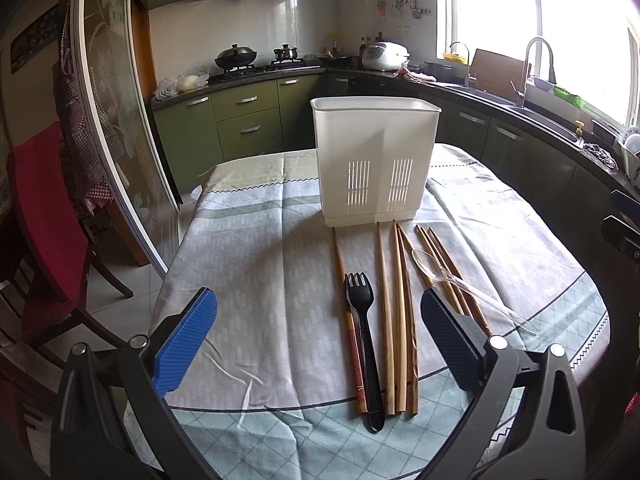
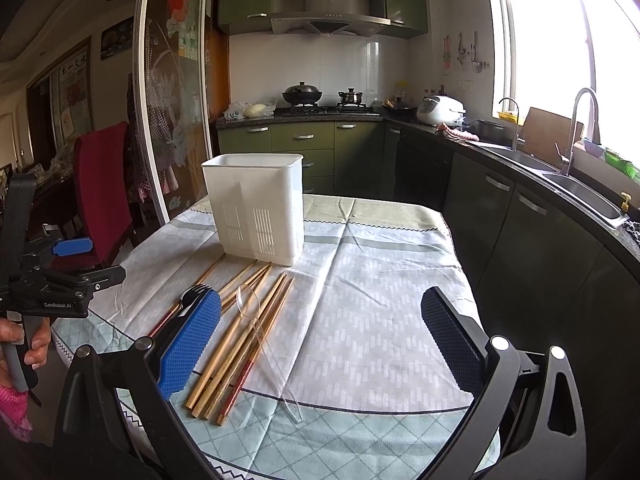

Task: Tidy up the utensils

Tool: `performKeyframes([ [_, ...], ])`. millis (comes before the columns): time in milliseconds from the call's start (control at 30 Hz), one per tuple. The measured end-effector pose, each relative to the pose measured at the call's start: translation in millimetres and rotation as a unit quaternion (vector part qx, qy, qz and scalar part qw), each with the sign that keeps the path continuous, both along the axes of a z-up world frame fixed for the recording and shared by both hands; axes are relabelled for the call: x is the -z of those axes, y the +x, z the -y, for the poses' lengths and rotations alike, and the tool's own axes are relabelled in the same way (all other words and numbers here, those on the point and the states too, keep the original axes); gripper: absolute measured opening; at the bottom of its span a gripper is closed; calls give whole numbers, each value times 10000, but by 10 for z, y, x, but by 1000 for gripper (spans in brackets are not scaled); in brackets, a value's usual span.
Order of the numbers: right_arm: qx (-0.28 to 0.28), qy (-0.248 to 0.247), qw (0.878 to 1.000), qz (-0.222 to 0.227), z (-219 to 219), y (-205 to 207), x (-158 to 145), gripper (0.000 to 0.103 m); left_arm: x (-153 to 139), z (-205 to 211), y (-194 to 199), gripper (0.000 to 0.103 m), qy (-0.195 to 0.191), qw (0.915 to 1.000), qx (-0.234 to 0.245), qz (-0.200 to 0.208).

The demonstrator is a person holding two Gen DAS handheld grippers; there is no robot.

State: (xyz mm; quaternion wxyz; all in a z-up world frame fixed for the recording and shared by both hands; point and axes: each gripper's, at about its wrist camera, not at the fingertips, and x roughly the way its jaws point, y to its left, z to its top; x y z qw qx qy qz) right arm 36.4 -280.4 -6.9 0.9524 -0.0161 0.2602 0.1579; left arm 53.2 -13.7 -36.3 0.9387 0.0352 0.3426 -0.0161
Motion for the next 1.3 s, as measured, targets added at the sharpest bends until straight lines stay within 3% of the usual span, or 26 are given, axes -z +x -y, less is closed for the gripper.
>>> performKeyframes([
  [500,-40,-185,9998,-3,-56,83,-42,99,3,95,166,97,151,9998,59,-100],
  [733,-431,-287,9973,-525,-162,404,-76,99,-28,138,563,97,56,9959,331,-835],
  [867,-699,-359,9908,-1100,-226,647,-39,99,110,182,883,97,64,9878,460,-1484],
  [1033,-822,-503,9807,-1702,-232,891,29,97,390,323,1142,95,47,9703,749,-2301],
  [1167,-866,-439,9745,-2024,-171,976,98,81,515,362,1216,74,71,9593,706,-2733],
  [1300,-939,-438,9693,-2231,-134,1007,152,77,602,357,1216,61,-131,9449,719,-3191],
])
